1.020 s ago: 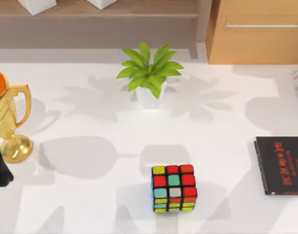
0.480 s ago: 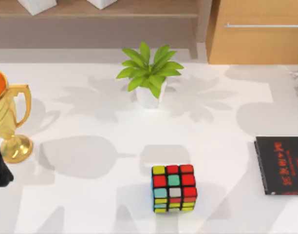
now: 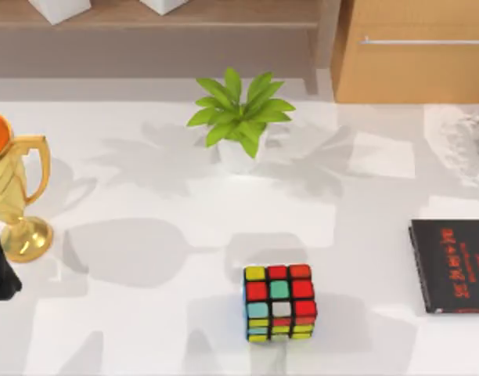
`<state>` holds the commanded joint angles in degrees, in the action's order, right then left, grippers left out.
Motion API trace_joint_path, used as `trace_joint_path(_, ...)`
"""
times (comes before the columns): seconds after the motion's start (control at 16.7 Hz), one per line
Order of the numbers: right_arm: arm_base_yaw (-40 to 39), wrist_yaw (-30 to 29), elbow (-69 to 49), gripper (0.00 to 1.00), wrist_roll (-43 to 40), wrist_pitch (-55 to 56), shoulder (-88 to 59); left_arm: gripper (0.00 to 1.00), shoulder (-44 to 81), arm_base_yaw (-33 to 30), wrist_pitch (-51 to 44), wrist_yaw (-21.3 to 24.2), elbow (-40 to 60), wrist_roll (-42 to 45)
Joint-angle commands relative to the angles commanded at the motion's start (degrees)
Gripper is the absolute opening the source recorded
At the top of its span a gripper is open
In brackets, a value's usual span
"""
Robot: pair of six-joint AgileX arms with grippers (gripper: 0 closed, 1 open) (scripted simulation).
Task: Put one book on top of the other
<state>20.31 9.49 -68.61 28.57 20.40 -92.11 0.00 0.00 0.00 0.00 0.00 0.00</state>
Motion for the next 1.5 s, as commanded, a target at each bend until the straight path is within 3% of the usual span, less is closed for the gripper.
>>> trace_joint_path(0.54, -22.5, -16.5, 41.4, 0.00, 46.1, -11.4, 33.5, 1.00, 0.0, 0.0, 0.0, 0.0, 0.0, 0.0)
trace_joint_path(0.84, -33.6, -22.8, 59.7, 0.00, 64.2, -14.4, 46.8, 1.00, 0.0, 0.0, 0.0, 0.0, 0.0, 0.0)
trace_joint_path(1.08, -37.1, -25.4, 65.6, 0.00, 70.6, -14.7, 52.0, 1.00, 0.0, 0.0, 0.0, 0.0, 0.0, 0.0)
trace_joint_path(1.5, -36.9, -25.3, 65.6, 0.00, 70.8, -13.9, 51.3, 1.00, 0.0, 0.0, 0.0, 0.0, 0.0, 0.0)
